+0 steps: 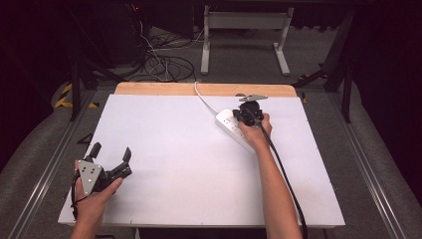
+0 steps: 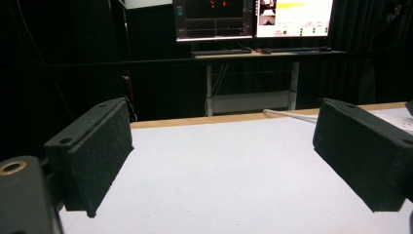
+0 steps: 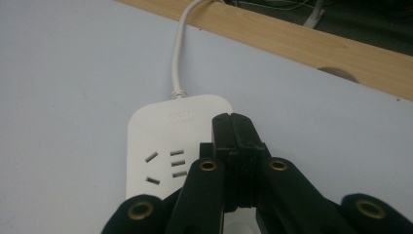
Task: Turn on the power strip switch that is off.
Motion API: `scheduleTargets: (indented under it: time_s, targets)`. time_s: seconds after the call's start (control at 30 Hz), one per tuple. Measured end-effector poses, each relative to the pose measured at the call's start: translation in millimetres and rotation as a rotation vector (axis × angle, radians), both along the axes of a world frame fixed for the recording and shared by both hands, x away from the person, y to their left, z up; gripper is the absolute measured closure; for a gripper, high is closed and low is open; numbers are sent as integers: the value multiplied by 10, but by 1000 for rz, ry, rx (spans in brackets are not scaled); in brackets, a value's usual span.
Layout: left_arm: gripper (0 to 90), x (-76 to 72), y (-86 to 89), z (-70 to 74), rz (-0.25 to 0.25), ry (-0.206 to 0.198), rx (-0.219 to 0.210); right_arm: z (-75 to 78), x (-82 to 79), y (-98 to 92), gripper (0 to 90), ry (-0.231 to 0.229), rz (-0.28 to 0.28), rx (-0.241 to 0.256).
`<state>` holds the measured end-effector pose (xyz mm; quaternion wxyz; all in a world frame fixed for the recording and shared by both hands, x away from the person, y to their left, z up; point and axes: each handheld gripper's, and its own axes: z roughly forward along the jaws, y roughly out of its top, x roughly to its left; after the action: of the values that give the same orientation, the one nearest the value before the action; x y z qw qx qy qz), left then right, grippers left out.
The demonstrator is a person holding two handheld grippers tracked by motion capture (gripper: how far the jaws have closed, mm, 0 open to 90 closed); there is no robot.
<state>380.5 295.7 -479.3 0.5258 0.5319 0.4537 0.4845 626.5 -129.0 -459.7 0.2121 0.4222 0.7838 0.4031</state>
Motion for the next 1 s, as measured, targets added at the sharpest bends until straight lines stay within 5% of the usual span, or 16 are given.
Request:
scheduleTargets:
  time_s: [0.53, 1.0]
  targets:
    - [80, 11, -5, -6, -6, 7, 7, -8, 49, 33, 900, -8, 69, -66]
    - [81, 21, -27, -7, -11, 7, 3, 5, 79, 39, 900, 34, 74, -73]
